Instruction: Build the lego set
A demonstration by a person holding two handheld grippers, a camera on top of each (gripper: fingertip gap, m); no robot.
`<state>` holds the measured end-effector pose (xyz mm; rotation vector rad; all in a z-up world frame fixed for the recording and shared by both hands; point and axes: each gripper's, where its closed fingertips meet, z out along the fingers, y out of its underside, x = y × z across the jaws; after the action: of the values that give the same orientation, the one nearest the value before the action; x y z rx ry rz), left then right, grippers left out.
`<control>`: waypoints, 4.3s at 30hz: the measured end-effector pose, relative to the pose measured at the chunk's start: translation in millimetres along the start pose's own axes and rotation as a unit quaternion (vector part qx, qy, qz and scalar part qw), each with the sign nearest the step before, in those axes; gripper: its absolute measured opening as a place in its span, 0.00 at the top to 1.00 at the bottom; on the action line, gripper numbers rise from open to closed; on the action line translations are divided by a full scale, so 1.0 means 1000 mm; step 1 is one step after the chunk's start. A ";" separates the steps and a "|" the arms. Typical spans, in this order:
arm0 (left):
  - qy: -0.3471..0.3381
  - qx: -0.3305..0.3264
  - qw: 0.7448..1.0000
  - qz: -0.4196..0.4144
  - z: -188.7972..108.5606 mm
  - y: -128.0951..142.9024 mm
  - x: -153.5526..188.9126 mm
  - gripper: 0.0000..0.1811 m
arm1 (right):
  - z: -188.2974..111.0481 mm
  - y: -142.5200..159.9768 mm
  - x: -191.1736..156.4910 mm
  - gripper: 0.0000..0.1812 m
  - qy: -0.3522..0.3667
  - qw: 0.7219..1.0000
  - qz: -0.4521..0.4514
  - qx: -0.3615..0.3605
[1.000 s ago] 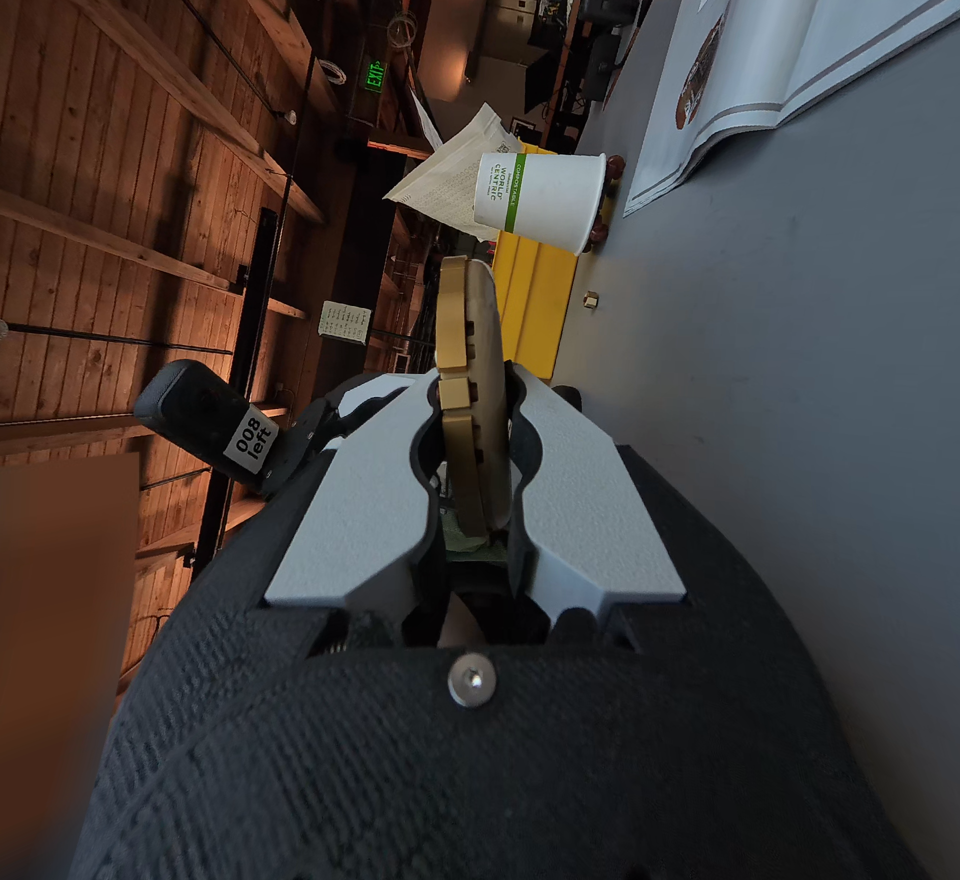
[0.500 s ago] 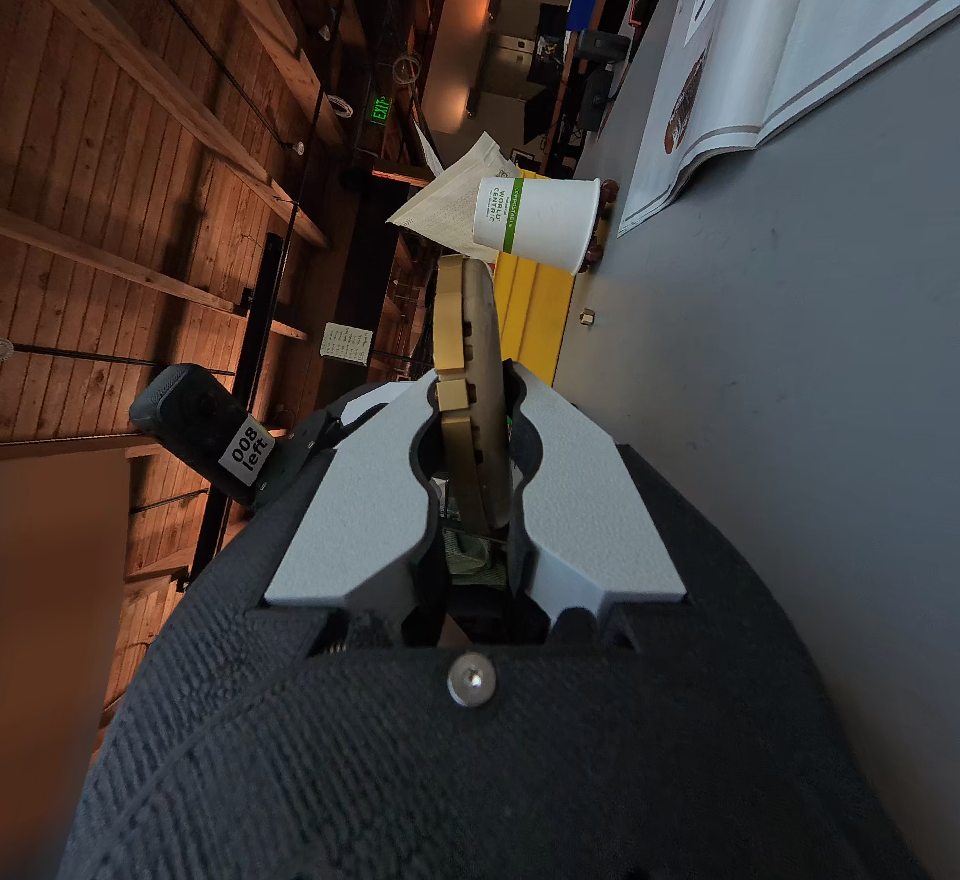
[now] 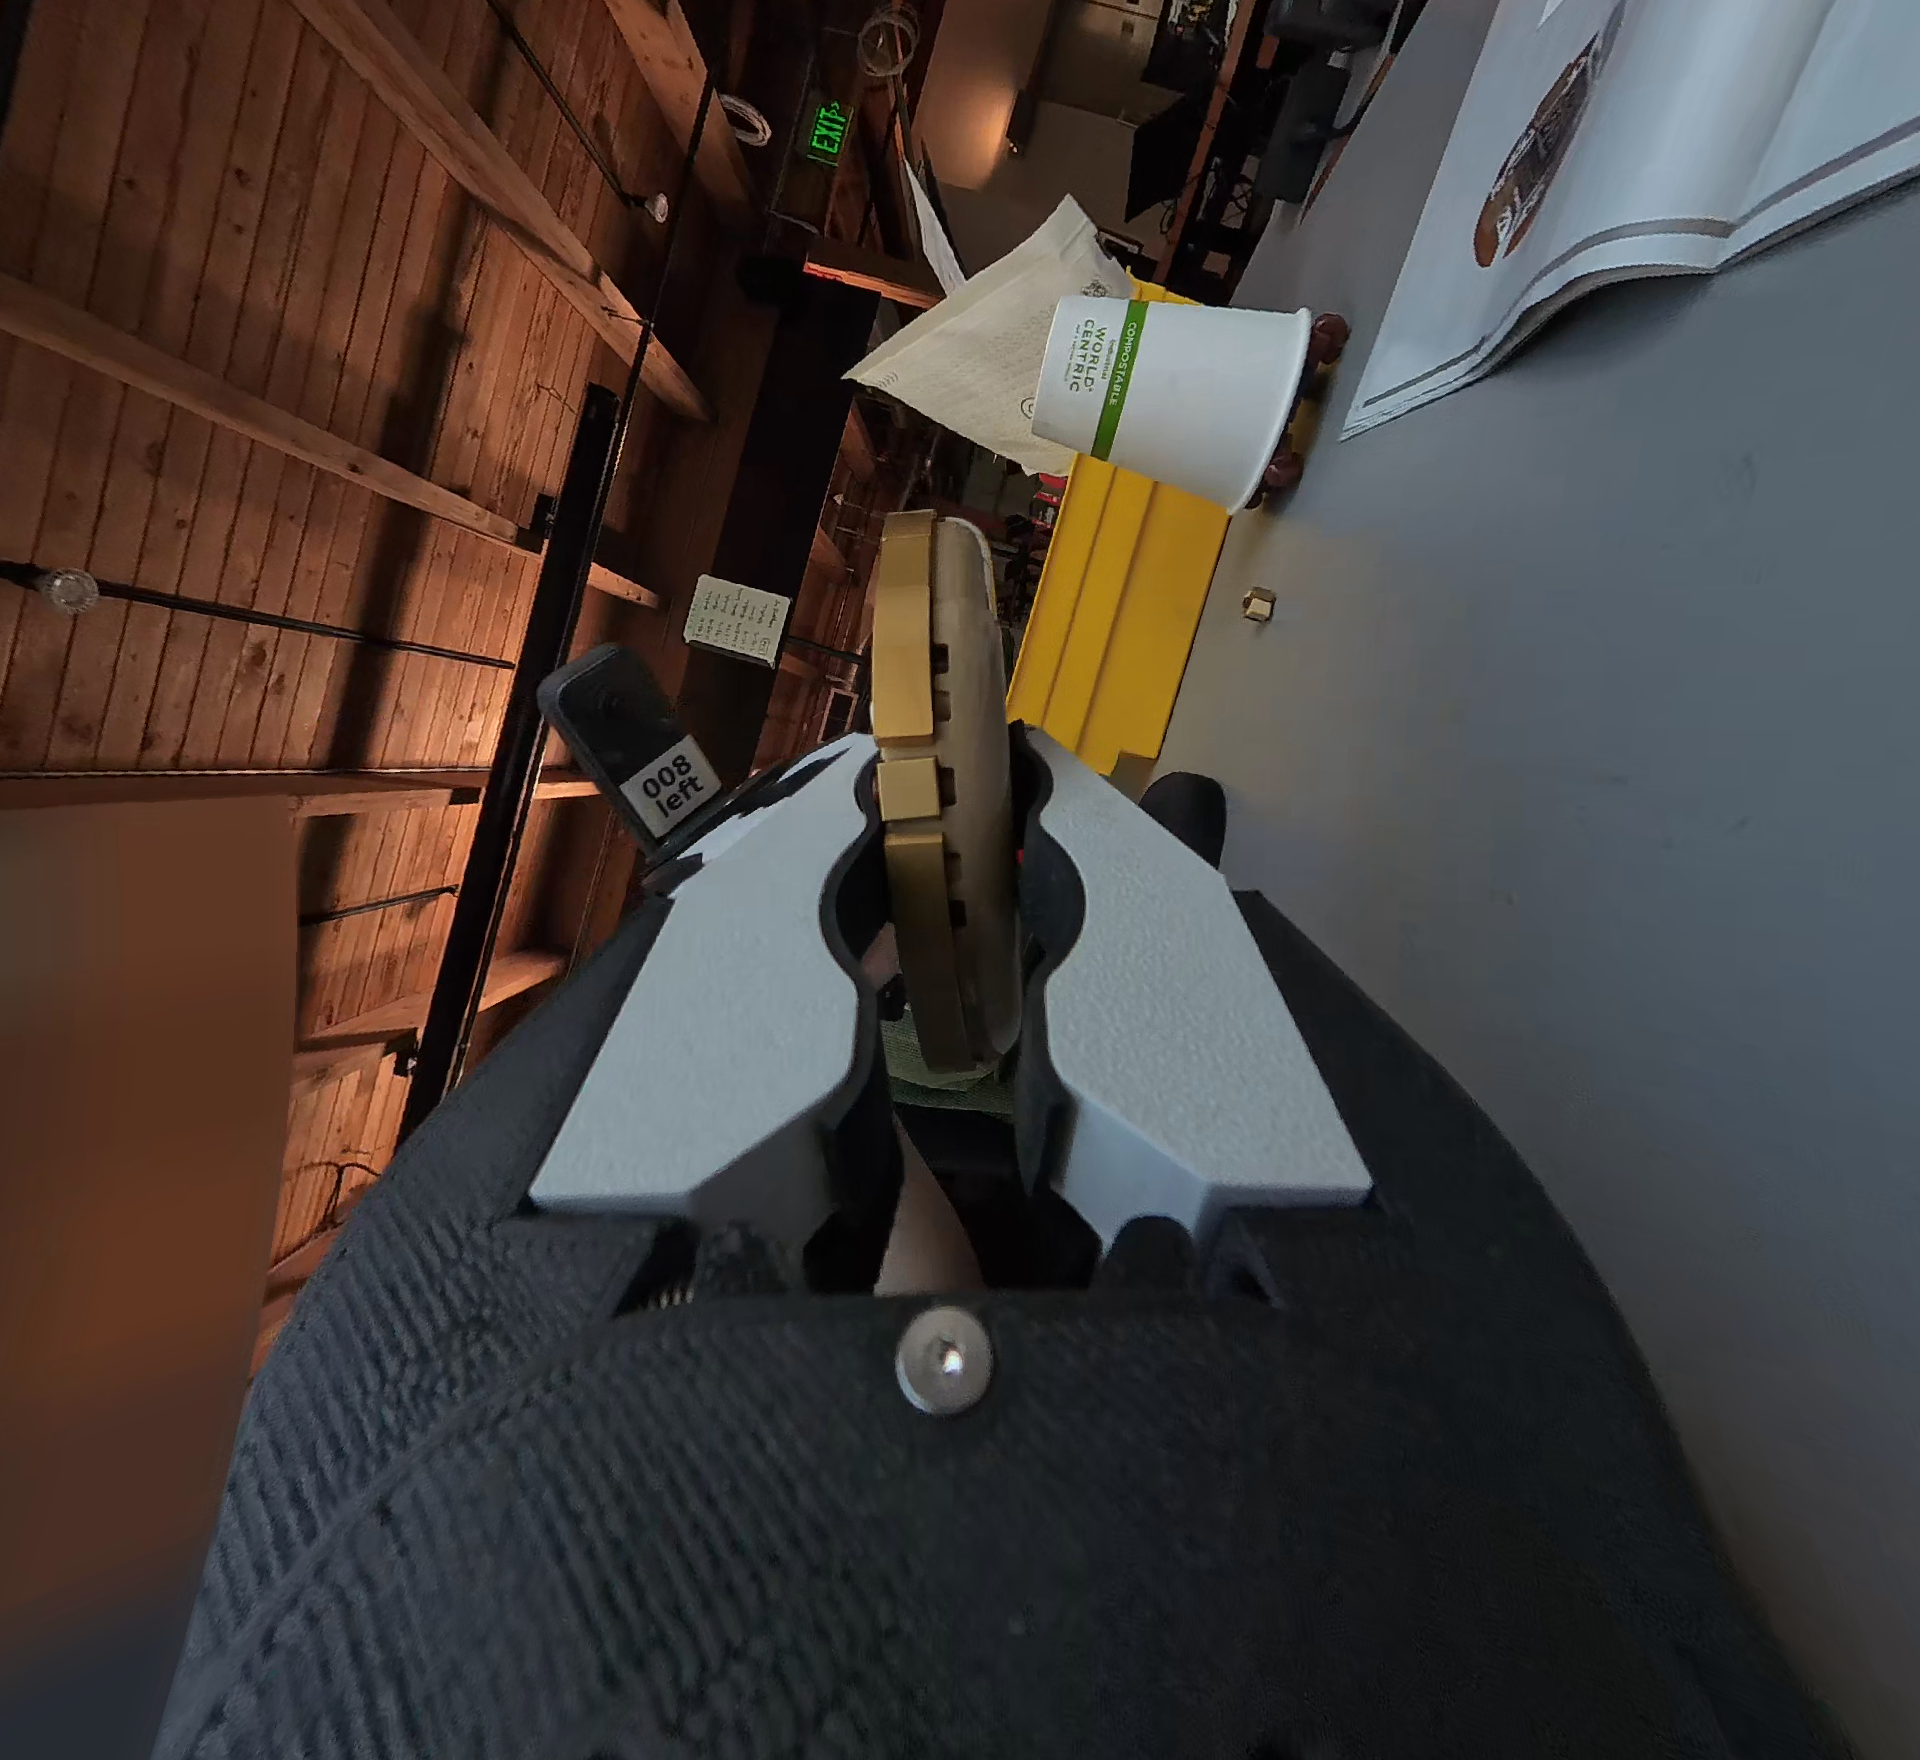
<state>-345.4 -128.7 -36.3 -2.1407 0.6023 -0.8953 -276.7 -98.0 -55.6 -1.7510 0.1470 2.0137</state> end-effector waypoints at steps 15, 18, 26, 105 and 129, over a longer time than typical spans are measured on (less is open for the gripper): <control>0.163 0.016 0.970 -0.177 0.015 0.013 0.007 0.88 | 0.006 0.011 -0.005 0.90 0.017 0.998 -0.049 -0.038; 0.163 0.008 0.968 -0.191 0.019 0.017 0.004 0.88 | 0.007 0.012 -0.005 0.90 0.018 0.998 -0.050 -0.040; 0.163 0.002 0.968 -0.189 0.024 0.021 0.003 0.94 | 0.008 0.014 0.000 0.90 0.025 0.997 -0.053 -0.046; 0.266 0.159 0.939 -0.147 0.001 -0.002 0.030 0.90 | 0.012 0.022 -0.042 0.90 -0.079 0.993 -0.073 -0.054; 0.336 0.194 0.905 -0.176 -0.021 -0.020 0.034 0.82 | 0.007 0.014 -0.054 0.90 -0.103 0.993 -0.056 -0.036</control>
<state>-336.4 -147.4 3.8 -1.5696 0.3110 -1.8222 -284.1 -122.2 -5.7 -1.5448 -0.0883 2.1241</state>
